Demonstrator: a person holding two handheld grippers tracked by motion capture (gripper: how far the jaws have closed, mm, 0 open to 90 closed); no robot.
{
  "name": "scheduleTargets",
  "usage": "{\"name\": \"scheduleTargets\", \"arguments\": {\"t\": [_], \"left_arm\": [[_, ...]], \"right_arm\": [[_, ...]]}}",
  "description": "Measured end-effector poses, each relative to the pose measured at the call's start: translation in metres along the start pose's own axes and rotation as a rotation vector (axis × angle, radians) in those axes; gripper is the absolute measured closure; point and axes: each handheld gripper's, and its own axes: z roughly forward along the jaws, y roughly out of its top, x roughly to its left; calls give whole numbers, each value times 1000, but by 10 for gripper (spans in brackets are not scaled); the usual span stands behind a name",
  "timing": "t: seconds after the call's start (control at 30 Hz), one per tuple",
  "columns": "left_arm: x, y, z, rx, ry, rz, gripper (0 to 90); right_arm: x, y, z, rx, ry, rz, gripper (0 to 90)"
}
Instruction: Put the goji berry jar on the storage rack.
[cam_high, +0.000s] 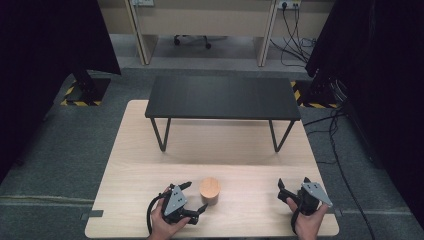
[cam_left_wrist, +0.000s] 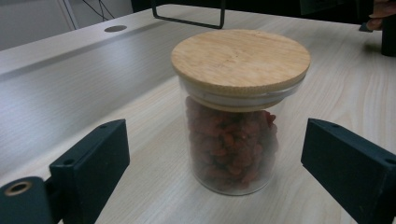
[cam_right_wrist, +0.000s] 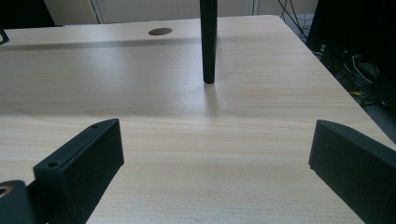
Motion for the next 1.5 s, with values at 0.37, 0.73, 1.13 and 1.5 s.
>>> {"name": "scheduleTargets", "arguments": {"t": [0.37, 0.73, 1.13, 1.5], "left_arm": [[-12, 16, 25, 43, 7, 52, 73], [-8, 27, 39, 91, -3, 20, 136], [-8, 31, 44, 109, -18, 8, 250], [-17, 40, 48, 136, 30, -29, 255]], "right_arm": [[-1, 1, 1, 4, 7, 2, 36], [-2, 1, 1, 6, 15, -5, 47], [-2, 1, 1, 5, 15, -6, 50], [-1, 0, 0, 0, 7, -7, 50]]}}
